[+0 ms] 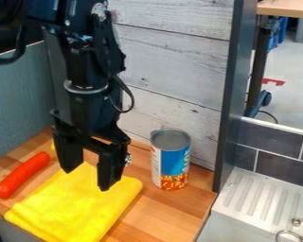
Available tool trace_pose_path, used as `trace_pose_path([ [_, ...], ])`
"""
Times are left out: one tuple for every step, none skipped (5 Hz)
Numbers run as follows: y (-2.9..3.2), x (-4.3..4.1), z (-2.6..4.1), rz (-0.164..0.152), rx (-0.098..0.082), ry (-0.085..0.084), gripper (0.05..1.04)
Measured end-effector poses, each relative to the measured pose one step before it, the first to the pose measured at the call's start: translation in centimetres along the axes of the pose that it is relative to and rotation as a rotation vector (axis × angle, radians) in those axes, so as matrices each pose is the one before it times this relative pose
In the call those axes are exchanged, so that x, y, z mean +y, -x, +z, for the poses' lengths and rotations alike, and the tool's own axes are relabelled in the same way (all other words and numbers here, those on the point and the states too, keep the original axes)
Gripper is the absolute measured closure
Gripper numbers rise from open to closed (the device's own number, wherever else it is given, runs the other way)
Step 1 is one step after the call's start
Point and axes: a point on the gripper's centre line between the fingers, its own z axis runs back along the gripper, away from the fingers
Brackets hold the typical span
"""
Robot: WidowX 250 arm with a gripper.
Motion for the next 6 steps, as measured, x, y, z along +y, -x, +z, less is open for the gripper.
trace_pose_path([
  [0.096, -0.042, -0.398, -0.0109, 0.0168, 0.0039, 0.083],
  [0.774, 3.929, -0.453, -0.0004, 0.0197, 0.0219, 0.083],
  [0.108, 3.82, -0.893, -0.0171, -0.0093, 0.0095, 0.083],
  [-0.298, 2.005, -1.438, -0.016, -0.0097, -0.0202, 0.083],
  [-0.647, 1.832, -2.829, -0.0249, -0.0036, 0.0343, 0.083],
  [-0.749, 0.613, -2.036, 0.0148, -0.0458, 0.0491, 0.083],
])
